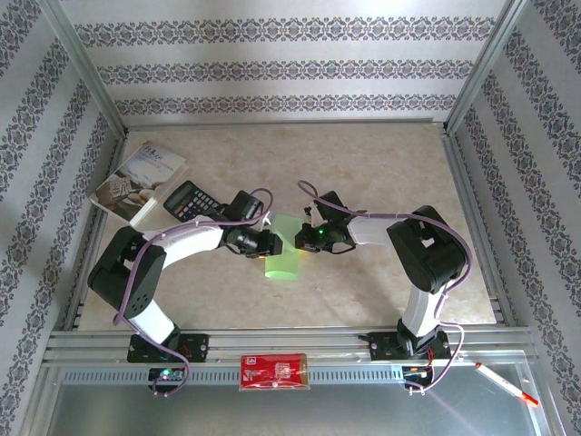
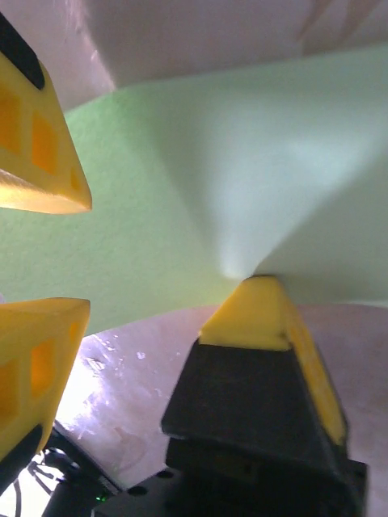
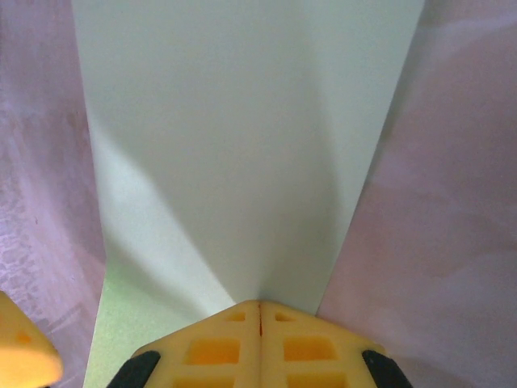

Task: Fold a paper plane with a square sheet of paper (pick it up from the middle)
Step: First fold the square sheet of paper in half at the center of the table.

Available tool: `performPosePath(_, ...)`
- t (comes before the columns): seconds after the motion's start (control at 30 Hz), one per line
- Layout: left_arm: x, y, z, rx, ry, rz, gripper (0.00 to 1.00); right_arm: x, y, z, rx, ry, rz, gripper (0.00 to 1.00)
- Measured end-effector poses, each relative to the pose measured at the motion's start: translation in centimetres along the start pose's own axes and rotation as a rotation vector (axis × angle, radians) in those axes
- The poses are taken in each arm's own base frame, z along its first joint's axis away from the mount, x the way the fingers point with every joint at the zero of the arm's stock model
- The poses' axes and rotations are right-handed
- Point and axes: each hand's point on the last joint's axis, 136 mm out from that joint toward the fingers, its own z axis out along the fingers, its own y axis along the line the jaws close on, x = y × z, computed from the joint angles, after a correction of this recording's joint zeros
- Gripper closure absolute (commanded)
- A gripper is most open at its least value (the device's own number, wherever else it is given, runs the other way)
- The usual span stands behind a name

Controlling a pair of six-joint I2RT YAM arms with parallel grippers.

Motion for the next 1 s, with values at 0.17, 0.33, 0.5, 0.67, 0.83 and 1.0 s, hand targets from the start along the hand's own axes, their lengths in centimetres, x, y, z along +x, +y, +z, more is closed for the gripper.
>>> performPosePath(0.17,0.9,2.0,1.6,-0.053,0.053,-0.030,0.70,0.0,0.0,0.0,0.000,0.000,0.000,1.00)
performPosePath(0.33,1.7,3.6,1.7,-0.088,0.075,-0.037,0.71,0.0,0.0,0.0,-0.001,-0.001,-0.004,1.00)
performPosePath(0.5,1.6,4.3,-0.2,-0.113,0.053,-0.043,0.70,0.0,0.0,0.0,-0.001,-0.001,-0.005,1.00)
performPosePath(0.67,1.4,1.2,-1.3,-0.016,0.022,-0.001,0.70,0.0,0.0,0.0,-0.001,-0.001,-0.007,1.00)
performPosePath(0.83,2.6,0.5,0.6,0.016,0.085,-0.010,0.72,0.0,0.0,0.0,-0.001,-0.001,-0.008,1.00)
performPosePath(1.0,3.5,3.0,1.4,-0.043,0.115,-0.060,0.73,0.0,0.0,0.0,-0.002,-0.002,-0.008,1.00)
